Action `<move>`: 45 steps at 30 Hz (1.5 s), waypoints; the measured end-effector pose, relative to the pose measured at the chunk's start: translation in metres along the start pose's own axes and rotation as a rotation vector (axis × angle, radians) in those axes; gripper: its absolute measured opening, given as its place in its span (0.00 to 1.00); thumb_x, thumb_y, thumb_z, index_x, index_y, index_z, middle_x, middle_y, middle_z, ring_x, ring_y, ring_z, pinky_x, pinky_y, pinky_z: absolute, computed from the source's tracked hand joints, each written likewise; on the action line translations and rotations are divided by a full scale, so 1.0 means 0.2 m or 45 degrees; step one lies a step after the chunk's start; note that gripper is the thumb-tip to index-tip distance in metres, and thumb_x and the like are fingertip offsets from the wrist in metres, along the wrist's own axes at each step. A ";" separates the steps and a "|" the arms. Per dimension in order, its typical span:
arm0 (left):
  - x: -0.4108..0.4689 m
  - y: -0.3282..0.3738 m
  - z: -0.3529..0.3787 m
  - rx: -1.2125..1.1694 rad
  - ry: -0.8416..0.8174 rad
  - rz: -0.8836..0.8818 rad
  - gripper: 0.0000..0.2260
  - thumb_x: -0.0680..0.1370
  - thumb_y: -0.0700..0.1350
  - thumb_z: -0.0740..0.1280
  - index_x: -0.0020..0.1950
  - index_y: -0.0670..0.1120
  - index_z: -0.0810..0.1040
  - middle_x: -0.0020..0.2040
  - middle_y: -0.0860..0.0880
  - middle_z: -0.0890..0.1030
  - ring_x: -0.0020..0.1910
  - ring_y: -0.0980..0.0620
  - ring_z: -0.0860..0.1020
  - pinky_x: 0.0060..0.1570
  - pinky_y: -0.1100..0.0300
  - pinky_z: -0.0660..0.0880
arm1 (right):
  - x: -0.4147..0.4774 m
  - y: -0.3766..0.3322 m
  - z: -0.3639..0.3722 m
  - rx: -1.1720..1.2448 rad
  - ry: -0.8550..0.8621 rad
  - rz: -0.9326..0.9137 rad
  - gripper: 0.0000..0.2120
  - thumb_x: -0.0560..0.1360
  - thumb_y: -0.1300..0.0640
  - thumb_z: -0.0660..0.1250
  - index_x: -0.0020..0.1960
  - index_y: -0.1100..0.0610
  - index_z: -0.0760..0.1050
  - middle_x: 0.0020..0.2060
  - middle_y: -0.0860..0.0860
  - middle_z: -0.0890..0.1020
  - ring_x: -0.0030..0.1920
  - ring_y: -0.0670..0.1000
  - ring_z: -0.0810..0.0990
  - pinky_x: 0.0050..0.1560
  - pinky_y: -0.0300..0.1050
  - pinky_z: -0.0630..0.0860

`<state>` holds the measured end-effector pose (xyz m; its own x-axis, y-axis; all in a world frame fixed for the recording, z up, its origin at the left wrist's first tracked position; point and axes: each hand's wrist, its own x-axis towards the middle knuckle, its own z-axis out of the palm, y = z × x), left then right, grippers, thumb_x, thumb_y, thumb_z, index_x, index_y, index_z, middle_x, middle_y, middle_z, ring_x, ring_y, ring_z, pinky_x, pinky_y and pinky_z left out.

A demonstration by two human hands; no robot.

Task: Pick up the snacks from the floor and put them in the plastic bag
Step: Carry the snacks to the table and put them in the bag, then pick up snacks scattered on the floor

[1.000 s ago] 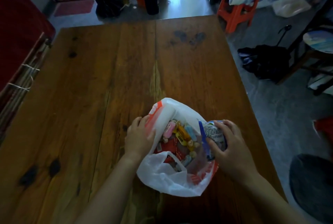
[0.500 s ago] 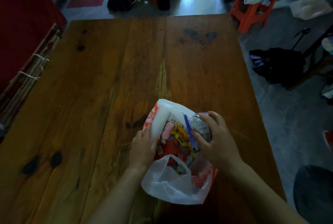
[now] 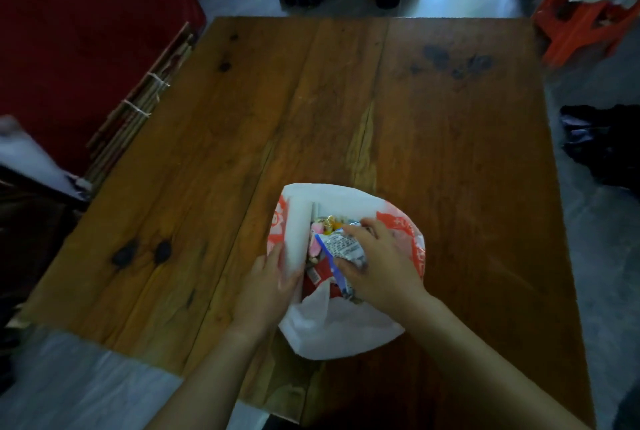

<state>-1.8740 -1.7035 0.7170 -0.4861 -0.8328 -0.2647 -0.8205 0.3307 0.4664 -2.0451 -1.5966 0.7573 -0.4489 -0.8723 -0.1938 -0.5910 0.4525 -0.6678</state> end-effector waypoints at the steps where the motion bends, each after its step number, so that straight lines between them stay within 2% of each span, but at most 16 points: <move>1: -0.02 -0.02 -0.02 0.026 0.003 0.033 0.29 0.76 0.60 0.58 0.74 0.52 0.56 0.68 0.46 0.70 0.63 0.50 0.72 0.53 0.60 0.71 | 0.01 -0.01 0.00 0.000 0.003 -0.005 0.26 0.74 0.43 0.62 0.70 0.44 0.60 0.72 0.47 0.62 0.70 0.52 0.61 0.67 0.52 0.64; 4: -0.07 -0.05 -0.10 0.060 0.041 0.043 0.30 0.75 0.64 0.56 0.74 0.53 0.57 0.70 0.48 0.68 0.64 0.53 0.70 0.54 0.62 0.68 | 0.04 -0.07 -0.01 -0.058 0.020 -0.028 0.26 0.74 0.42 0.61 0.70 0.44 0.59 0.73 0.47 0.60 0.71 0.51 0.60 0.67 0.51 0.64; 6: -0.10 -0.08 -0.17 0.106 0.065 0.024 0.32 0.74 0.67 0.52 0.74 0.54 0.57 0.72 0.49 0.66 0.68 0.52 0.67 0.61 0.56 0.69 | 0.05 -0.13 -0.01 -0.100 0.014 -0.024 0.27 0.75 0.42 0.61 0.71 0.45 0.59 0.74 0.48 0.58 0.73 0.52 0.57 0.69 0.52 0.62; 9: -0.18 -0.17 -0.29 0.154 0.155 -0.020 0.34 0.73 0.70 0.49 0.74 0.55 0.57 0.73 0.49 0.65 0.71 0.50 0.64 0.69 0.50 0.63 | 0.04 -0.27 0.02 -0.144 -0.011 -0.054 0.26 0.75 0.42 0.59 0.71 0.47 0.59 0.74 0.49 0.57 0.73 0.53 0.55 0.71 0.54 0.58; 12: -0.32 -0.32 -0.38 0.068 0.233 -0.080 0.35 0.71 0.71 0.47 0.73 0.55 0.61 0.71 0.49 0.68 0.69 0.50 0.66 0.67 0.48 0.65 | -0.03 -0.45 0.12 -0.201 -0.073 -0.166 0.27 0.76 0.39 0.53 0.71 0.49 0.58 0.74 0.50 0.59 0.74 0.54 0.55 0.72 0.54 0.54; 15: -0.50 -0.54 -0.50 0.031 0.328 -0.116 0.35 0.72 0.72 0.47 0.70 0.53 0.66 0.67 0.49 0.72 0.65 0.48 0.71 0.62 0.46 0.70 | -0.10 -0.67 0.30 -0.270 -0.207 -0.329 0.29 0.74 0.34 0.48 0.70 0.47 0.58 0.73 0.48 0.61 0.73 0.53 0.57 0.72 0.53 0.56; 18: -0.70 -0.78 -0.64 0.036 0.412 -0.205 0.32 0.73 0.69 0.50 0.69 0.51 0.68 0.65 0.49 0.74 0.63 0.48 0.72 0.60 0.47 0.72 | -0.18 -0.90 0.53 -0.294 -0.342 -0.460 0.27 0.75 0.36 0.51 0.70 0.46 0.58 0.73 0.48 0.60 0.72 0.52 0.57 0.71 0.51 0.59; 21: -0.97 -1.08 -0.76 0.060 0.468 -0.314 0.33 0.72 0.69 0.49 0.69 0.51 0.69 0.66 0.49 0.74 0.65 0.48 0.71 0.61 0.48 0.69 | -0.32 -1.20 0.82 -0.353 -0.407 -0.605 0.27 0.75 0.38 0.53 0.71 0.50 0.59 0.72 0.50 0.61 0.72 0.53 0.58 0.70 0.50 0.62; 25: -1.40 -1.53 -0.88 0.065 0.550 -0.544 0.35 0.72 0.72 0.45 0.70 0.53 0.67 0.68 0.51 0.72 0.66 0.48 0.70 0.62 0.48 0.68 | -0.53 -1.63 1.26 -0.428 -0.563 -0.905 0.28 0.76 0.40 0.55 0.71 0.52 0.59 0.72 0.51 0.60 0.71 0.53 0.57 0.69 0.48 0.60; 28: -1.77 -1.80 -0.91 0.036 0.659 -0.795 0.38 0.70 0.73 0.40 0.71 0.53 0.66 0.69 0.51 0.71 0.67 0.48 0.69 0.63 0.48 0.68 | -0.74 -1.93 1.60 -0.486 -0.754 -1.131 0.29 0.76 0.40 0.55 0.72 0.53 0.57 0.74 0.52 0.57 0.73 0.54 0.54 0.71 0.50 0.58; 32: -2.26 -2.01 -0.87 -0.044 0.803 -1.187 0.34 0.71 0.70 0.46 0.71 0.53 0.65 0.68 0.51 0.72 0.66 0.49 0.70 0.62 0.49 0.67 | -1.08 -2.25 1.96 -0.533 -0.990 -1.445 0.29 0.76 0.40 0.55 0.72 0.54 0.59 0.74 0.53 0.58 0.73 0.54 0.56 0.71 0.49 0.56; 36: -2.63 -2.14 -0.76 -0.175 0.902 -1.557 0.33 0.71 0.69 0.46 0.71 0.54 0.64 0.68 0.52 0.71 0.65 0.50 0.71 0.63 0.50 0.67 | -1.40 -2.45 2.29 -0.640 -1.217 -1.705 0.33 0.73 0.35 0.51 0.72 0.53 0.59 0.74 0.53 0.59 0.73 0.54 0.56 0.72 0.49 0.56; 40: -2.86 -2.26 -0.66 -0.334 1.012 -1.809 0.33 0.71 0.69 0.47 0.72 0.53 0.63 0.68 0.52 0.71 0.66 0.50 0.70 0.64 0.50 0.67 | -1.66 -2.59 2.60 -0.743 -1.457 -1.845 0.30 0.76 0.39 0.54 0.73 0.52 0.56 0.75 0.50 0.55 0.73 0.52 0.53 0.73 0.48 0.54; 45: -3.07 -2.61 -0.71 -0.420 1.051 -1.979 0.35 0.71 0.69 0.46 0.71 0.53 0.64 0.69 0.51 0.71 0.65 0.49 0.71 0.64 0.50 0.67 | -1.90 -2.81 3.02 -0.805 -1.606 -1.945 0.30 0.76 0.40 0.55 0.73 0.52 0.57 0.74 0.50 0.56 0.73 0.51 0.54 0.72 0.48 0.56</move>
<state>-1.1047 -1.4281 0.7549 0.9426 -0.2803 -0.1816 -0.1941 -0.9022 0.3852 -1.1377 -1.6321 0.7722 0.9516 -0.0207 -0.3066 -0.1805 -0.8453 -0.5029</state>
